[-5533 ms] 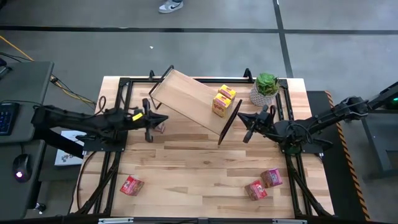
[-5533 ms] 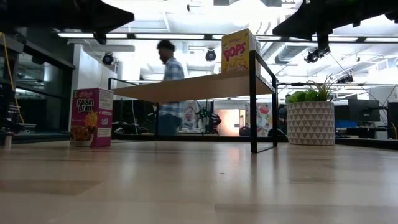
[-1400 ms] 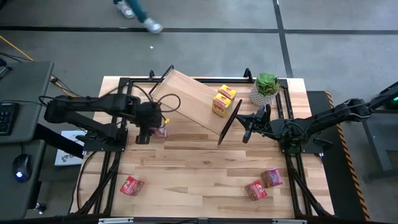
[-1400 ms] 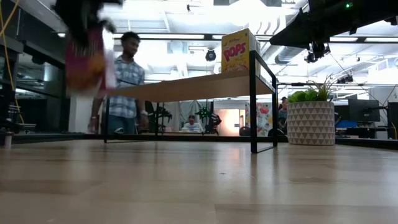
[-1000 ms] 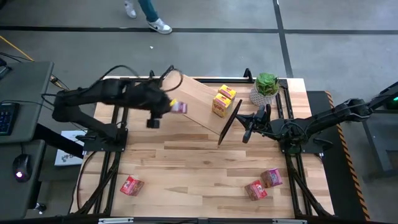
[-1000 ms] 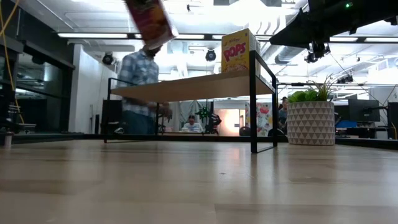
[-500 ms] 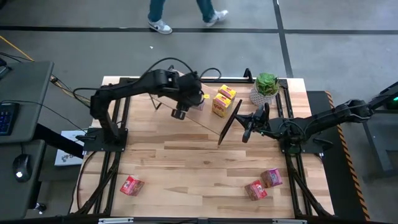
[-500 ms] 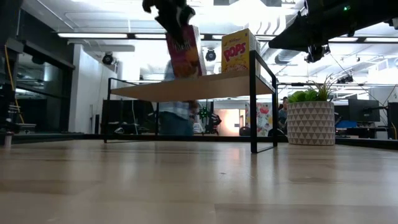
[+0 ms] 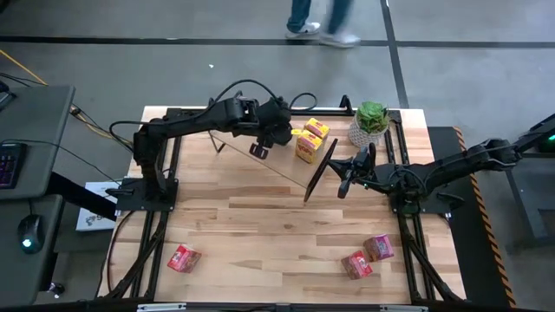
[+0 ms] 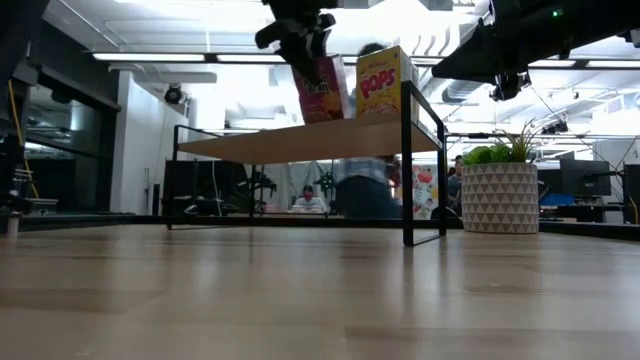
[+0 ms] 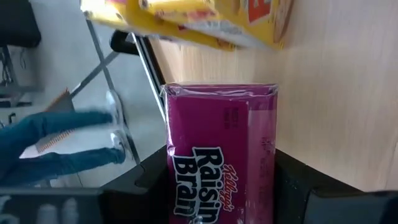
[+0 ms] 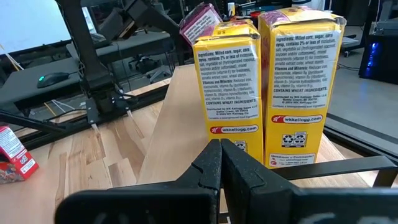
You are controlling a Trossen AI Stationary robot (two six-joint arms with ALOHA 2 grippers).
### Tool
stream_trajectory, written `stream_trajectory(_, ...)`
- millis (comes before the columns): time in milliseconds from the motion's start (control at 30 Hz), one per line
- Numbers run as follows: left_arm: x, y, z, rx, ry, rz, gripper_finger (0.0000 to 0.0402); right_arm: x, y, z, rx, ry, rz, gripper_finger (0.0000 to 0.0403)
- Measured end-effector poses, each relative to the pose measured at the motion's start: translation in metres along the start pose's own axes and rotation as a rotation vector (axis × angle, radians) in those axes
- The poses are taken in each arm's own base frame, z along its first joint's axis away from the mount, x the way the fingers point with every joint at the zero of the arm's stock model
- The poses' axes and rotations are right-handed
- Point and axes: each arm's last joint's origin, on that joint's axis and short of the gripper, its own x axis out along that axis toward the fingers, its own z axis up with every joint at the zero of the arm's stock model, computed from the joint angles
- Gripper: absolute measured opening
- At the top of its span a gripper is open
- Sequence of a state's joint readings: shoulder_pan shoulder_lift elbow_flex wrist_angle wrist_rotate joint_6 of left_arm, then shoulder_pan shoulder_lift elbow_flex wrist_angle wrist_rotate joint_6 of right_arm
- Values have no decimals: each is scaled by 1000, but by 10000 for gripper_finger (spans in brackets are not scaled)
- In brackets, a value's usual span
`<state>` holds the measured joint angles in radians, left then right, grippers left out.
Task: Stack cereal on shelf
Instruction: Put the top left purple cereal box on the shelf
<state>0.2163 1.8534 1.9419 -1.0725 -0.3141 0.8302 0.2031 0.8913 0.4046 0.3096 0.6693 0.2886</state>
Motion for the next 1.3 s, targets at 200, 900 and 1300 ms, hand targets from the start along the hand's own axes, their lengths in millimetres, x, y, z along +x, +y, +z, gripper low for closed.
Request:
stream_trajectory(200,2,2,-4,-28,-31,-48,180,0,0,0,0,0,0,0)
stream_trajectory(900,8,13,-21,-128,-50,-109,180,0,0,0,0,0,0,0)
stream_trajectory(1300,5,6,-11,-119,-50,-91,208,0,0,0,0,0,0,0)
